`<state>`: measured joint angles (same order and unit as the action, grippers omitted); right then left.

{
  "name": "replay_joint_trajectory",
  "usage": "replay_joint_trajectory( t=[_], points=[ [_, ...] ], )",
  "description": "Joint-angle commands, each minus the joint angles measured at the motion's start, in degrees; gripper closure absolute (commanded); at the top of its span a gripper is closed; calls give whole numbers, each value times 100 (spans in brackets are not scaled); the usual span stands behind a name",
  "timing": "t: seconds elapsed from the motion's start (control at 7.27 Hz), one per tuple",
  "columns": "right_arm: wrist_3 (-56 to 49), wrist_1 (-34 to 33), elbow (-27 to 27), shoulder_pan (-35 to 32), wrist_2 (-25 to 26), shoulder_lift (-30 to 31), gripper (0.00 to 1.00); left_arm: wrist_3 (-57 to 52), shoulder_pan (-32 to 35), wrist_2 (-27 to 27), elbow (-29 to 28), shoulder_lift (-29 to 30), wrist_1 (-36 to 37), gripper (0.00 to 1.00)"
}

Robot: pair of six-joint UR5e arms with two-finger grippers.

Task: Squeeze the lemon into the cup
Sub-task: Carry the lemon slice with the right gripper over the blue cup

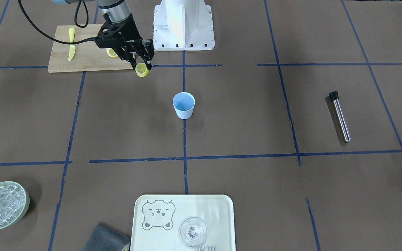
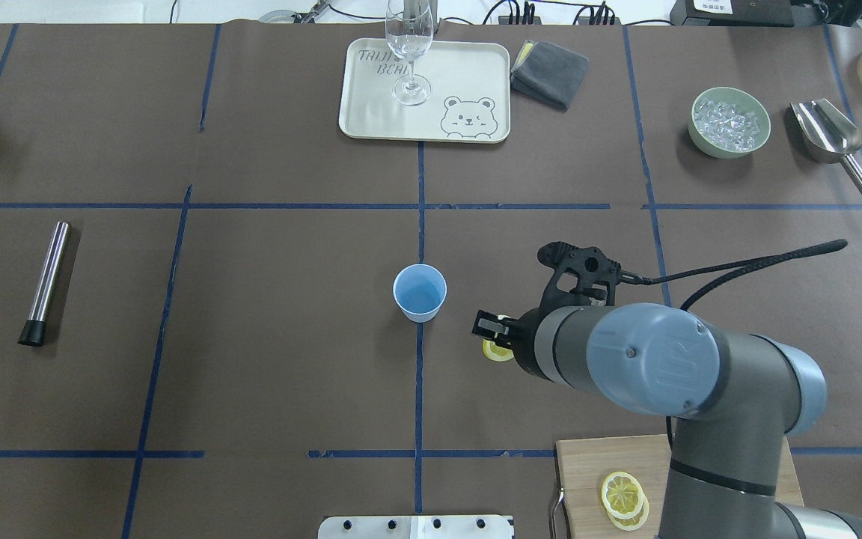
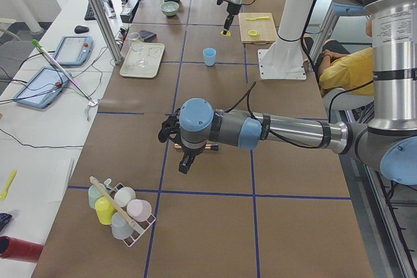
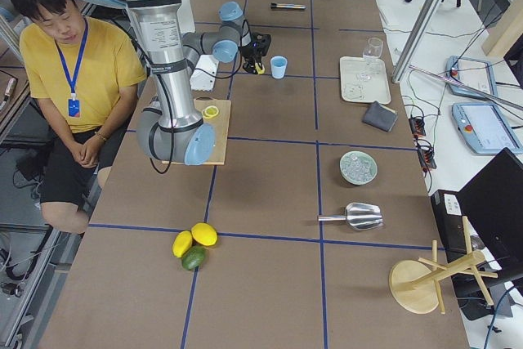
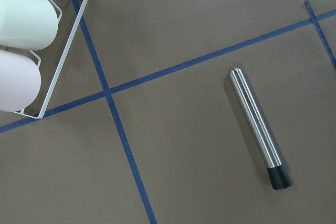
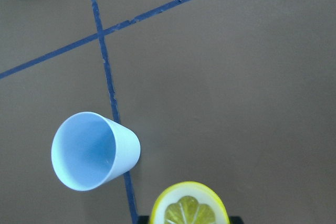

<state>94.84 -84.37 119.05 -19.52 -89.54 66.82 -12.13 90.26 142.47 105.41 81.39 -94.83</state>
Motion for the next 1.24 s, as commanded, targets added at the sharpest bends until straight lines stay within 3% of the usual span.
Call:
replay_joint_trajectory(
  t=[0.0, 0.41, 1.1],
  points=[
    [-1, -203, -450, -200, -81, -658, 42, 0, 0, 0, -3, 0, 0, 0],
    [8, -176, -1206, -297, -81, -1292, 42, 0, 0, 0, 5, 0, 0, 0],
    [-9, -141, -1866, -315, -81, -1742, 41, 0, 9, 0, 14, 0, -9, 0]
  ],
)
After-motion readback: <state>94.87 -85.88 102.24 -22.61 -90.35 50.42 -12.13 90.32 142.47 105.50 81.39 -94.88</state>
